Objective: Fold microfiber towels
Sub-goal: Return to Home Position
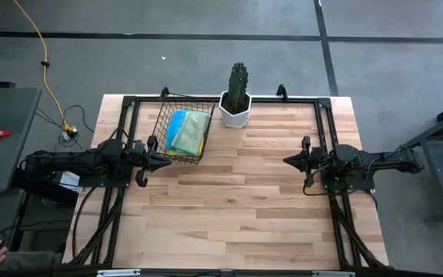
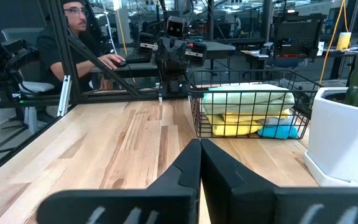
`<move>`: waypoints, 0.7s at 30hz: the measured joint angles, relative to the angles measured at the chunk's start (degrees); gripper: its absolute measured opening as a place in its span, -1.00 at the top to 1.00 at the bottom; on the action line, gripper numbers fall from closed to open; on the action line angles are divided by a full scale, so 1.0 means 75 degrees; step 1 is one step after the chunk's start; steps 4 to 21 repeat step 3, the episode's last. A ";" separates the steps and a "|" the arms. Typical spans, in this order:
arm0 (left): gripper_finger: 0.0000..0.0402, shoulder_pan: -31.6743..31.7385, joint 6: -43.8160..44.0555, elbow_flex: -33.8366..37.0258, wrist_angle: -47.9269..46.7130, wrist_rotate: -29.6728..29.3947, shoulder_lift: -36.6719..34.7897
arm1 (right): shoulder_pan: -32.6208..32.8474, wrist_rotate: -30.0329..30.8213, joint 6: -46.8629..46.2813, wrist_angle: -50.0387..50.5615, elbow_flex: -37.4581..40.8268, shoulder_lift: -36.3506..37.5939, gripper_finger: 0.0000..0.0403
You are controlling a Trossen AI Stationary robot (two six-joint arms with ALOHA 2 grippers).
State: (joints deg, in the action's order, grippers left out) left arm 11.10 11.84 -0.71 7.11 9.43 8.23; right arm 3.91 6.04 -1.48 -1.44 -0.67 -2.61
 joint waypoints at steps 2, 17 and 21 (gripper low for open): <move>0.98 0.0002 0.0000 0.0000 0.0003 -0.0001 0.0000 | 0.0000 -0.0001 0.0000 0.0000 0.0000 0.0000 1.00; 0.98 0.0000 0.0000 0.0000 0.0002 0.0000 0.0000 | -0.0001 -0.0001 0.0000 0.0001 0.0000 0.0000 1.00; 0.98 0.0000 0.0000 0.0000 0.0002 0.0000 0.0000 | -0.0001 -0.0001 0.0000 0.0001 0.0000 0.0000 1.00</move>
